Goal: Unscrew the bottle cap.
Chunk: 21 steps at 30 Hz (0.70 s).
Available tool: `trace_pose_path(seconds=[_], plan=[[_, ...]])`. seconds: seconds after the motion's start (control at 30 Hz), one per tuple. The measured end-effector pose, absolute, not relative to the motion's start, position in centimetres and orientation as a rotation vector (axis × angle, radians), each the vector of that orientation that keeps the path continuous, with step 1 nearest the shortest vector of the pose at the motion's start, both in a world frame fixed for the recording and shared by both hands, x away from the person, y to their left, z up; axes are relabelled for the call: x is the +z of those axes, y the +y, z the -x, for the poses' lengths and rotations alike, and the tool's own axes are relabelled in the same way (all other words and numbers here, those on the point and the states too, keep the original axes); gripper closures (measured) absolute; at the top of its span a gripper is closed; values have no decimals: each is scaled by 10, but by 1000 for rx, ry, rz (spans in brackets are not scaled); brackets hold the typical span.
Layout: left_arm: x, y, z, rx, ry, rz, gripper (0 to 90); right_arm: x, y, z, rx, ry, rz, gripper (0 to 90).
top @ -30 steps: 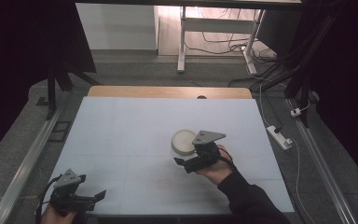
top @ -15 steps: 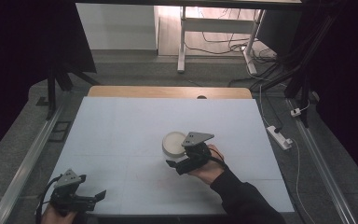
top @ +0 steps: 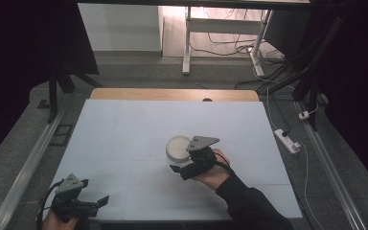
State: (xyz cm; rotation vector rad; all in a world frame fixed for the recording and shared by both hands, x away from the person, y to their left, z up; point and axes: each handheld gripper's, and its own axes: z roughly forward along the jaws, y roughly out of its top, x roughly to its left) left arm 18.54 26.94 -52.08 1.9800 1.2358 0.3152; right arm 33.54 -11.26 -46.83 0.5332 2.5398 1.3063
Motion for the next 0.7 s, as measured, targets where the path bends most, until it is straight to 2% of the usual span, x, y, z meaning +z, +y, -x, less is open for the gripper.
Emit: trace_pose_path(seconds=[0.23,0.7], plan=[[-519,268,-186,319,1220,-1978,0,-468,-113,-334,1303,2540,-518,67],[-511,257,-199,272,1069,-2012,0,-467,-113,-333,1313,2544,-503,67]])
